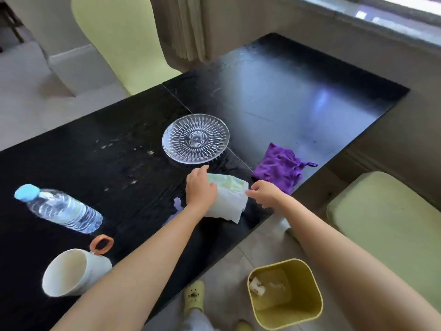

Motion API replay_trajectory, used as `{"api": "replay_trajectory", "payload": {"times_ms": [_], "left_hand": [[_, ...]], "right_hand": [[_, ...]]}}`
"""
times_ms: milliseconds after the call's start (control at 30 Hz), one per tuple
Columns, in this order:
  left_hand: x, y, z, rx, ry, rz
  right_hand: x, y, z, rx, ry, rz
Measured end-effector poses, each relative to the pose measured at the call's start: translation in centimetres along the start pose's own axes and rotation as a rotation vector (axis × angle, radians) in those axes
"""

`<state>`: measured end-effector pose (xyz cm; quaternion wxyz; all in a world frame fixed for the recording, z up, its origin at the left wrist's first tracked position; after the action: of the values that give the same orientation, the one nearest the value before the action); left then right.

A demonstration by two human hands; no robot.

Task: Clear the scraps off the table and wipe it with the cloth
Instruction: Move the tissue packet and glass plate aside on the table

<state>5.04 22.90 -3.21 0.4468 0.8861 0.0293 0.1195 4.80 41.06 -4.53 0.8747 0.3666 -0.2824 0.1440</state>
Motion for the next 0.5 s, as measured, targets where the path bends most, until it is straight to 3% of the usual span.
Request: {"api": "replay_trajectory", "payload": {"times_ms": [133, 200, 500], "left_hand": [[-2.9, -0.4, 3.2, 0.021, 0.231, 0.287], [-3.5, -0.6, 3.8, 0.074, 0.265, 0.389], [-6.7, 0.1, 3.6, 0.204, 0.191, 0.39]], "right_hand": [[-2.6, -2.7, 1.0, -0.008, -0.097, -0.057], [-3.6, -3.6, 1.1, -0.067, -0.16, -0.125], [-6.5, -2.2, 2.0, -0.19, -0.285, -0.192]]}}
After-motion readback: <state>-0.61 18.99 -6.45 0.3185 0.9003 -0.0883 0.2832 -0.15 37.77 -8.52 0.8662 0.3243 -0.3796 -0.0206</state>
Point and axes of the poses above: each hand's wrist, its own x-axis away from the middle knuckle, its own y-axis out of the back of the hand, z = x × y, the point moved 2 cm from there along -x, towards the middle knuckle, and after that the axes turned 1 degree about -x, right-handed, at the moved point
